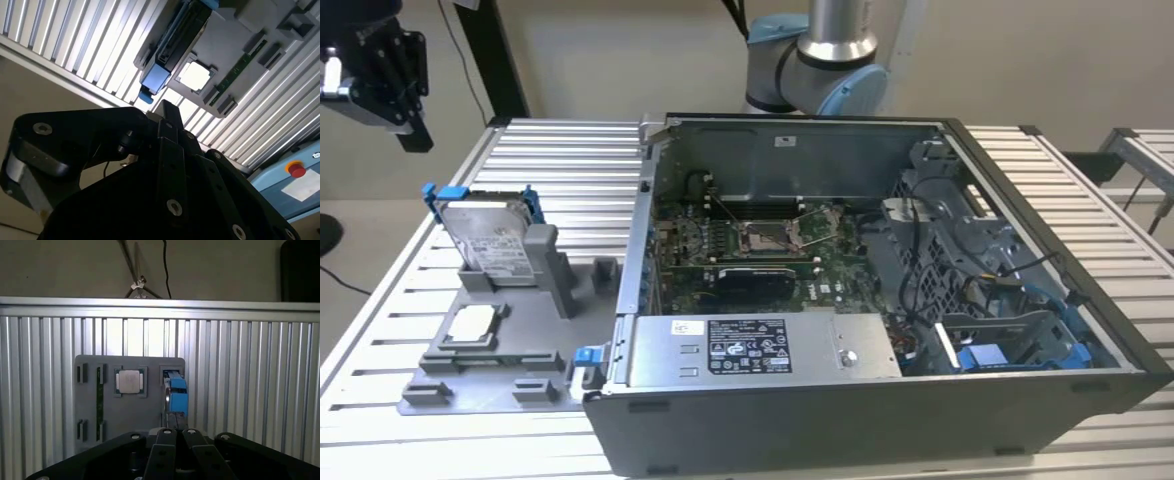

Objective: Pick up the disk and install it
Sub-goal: 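Pick up the disk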

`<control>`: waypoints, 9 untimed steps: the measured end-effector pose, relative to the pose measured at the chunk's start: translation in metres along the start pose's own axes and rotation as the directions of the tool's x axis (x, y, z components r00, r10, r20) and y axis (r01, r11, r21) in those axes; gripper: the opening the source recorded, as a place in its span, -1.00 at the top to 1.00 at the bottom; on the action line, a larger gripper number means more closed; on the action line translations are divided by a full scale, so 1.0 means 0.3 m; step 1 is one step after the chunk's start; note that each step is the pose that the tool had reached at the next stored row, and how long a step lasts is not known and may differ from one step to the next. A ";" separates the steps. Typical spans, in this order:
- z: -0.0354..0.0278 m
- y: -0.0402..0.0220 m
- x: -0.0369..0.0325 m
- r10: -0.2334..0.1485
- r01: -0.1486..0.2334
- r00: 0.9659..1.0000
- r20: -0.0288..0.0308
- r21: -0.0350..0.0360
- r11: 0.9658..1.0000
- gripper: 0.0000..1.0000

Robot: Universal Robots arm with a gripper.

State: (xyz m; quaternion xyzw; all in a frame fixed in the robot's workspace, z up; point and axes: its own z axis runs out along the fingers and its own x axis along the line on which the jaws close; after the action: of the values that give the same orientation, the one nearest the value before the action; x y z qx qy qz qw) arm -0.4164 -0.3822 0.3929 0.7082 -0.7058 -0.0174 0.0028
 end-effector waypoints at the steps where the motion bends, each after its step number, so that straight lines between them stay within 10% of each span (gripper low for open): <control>1: 0.000 0.000 0.000 0.000 0.000 1.000 0.000 0.000 1.000 -1.00; 9: 0.000 0.000 0.000 0.000 0.000 1.000 0.000 0.000 1.000 -1.00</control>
State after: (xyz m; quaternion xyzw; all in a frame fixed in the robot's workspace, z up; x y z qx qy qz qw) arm -0.4164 -0.3822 0.3929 0.7083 -0.7057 -0.0174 0.0028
